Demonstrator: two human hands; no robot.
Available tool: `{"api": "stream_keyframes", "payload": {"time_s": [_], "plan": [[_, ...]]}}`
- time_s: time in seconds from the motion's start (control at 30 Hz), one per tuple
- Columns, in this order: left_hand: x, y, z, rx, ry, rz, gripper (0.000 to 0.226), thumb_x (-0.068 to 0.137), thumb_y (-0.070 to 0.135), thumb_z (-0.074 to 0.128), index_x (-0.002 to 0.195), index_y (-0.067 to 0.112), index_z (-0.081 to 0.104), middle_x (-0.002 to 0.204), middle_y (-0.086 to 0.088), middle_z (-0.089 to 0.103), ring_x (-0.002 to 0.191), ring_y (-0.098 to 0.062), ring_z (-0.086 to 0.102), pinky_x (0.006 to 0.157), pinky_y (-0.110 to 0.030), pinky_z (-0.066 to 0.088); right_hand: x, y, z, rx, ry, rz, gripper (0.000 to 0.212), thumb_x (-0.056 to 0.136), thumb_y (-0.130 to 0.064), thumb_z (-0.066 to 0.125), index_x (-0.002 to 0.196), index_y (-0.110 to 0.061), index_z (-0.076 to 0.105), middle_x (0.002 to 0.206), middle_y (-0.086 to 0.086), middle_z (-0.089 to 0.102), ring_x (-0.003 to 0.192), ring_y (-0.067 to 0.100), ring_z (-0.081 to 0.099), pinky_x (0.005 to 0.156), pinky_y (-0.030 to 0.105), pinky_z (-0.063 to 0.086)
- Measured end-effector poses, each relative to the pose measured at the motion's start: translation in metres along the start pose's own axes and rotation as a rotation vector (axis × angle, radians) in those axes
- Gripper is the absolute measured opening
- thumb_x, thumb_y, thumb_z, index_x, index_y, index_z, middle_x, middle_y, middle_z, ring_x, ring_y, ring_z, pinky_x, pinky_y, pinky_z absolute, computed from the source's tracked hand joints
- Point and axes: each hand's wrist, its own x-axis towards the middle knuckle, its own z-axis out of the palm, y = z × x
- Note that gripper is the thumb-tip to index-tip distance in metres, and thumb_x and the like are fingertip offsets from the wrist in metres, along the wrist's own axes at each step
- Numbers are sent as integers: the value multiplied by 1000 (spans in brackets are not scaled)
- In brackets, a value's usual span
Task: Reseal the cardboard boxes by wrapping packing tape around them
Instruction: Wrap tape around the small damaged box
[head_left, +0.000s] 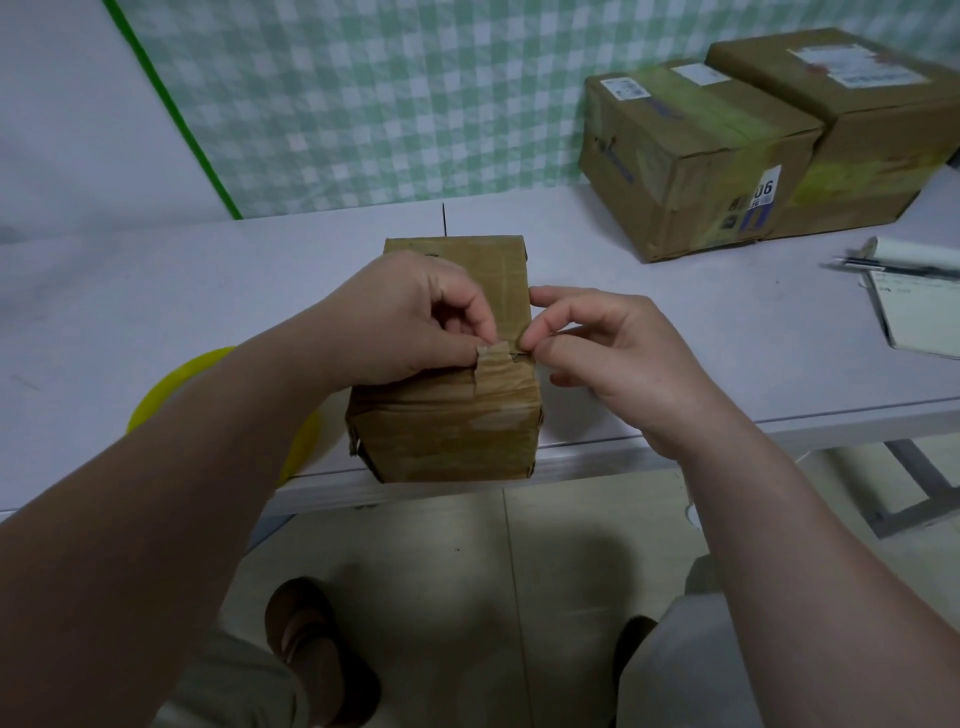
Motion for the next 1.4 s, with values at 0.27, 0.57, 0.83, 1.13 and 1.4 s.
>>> {"api": "stream_keyframes", "payload": {"time_s": [0.27, 0.57, 0.83, 1.13, 1.4], "plan": [[-13, 6, 1, -48, 12, -4, 17, 76, 30, 60, 82, 23, 74, 91, 9, 63, 83, -3, 59, 73, -11, 43, -1, -4, 2, -122, -73, -112, 32, 80, -4, 65, 74, -35, 68, 142, -16, 42, 131, -5, 35, 92, 14, 34], [-26, 20, 12, 126, 103, 95, 33, 69, 55, 63, 71, 22, 69, 79, 9, 63, 76, -9, 58, 64, -18, 44, 5, -1, 5, -135, -48, -126, 30, 80, -1, 59, 71, -30, 66, 132, -17, 51, 115, 3, 51, 105, 37, 39], [-34, 28, -7, 278, 16, 54, 17, 73, 13, 77, 78, 29, 72, 74, 22, 59, 81, 4, 55, 70, -10, 42, 3, 5, 8, -420, -12, -415, 14, 70, -18, 65, 76, -31, 64, 105, -21, 63, 108, -11, 40, 95, 13, 27], [-34, 31, 10, 357, 185, -208, 15, 78, 25, 67, 69, 27, 56, 61, 13, 54, 58, 1, 48, 57, -7, 35, 3, 7, 16, -537, 20, -515, 20, 71, -38, 70, 90, -32, 70, 102, -22, 61, 107, 23, 45, 91, 33, 36], [-34, 32, 14, 51, 242, -353, 23, 72, 9, 75, 69, 25, 58, 61, 8, 60, 56, -6, 53, 65, -27, 48, 6, 14, 16, -500, -8, -525, 21, 71, -39, 69, 91, -33, 68, 104, -16, 62, 106, 26, 53, 92, 19, 26]]}}
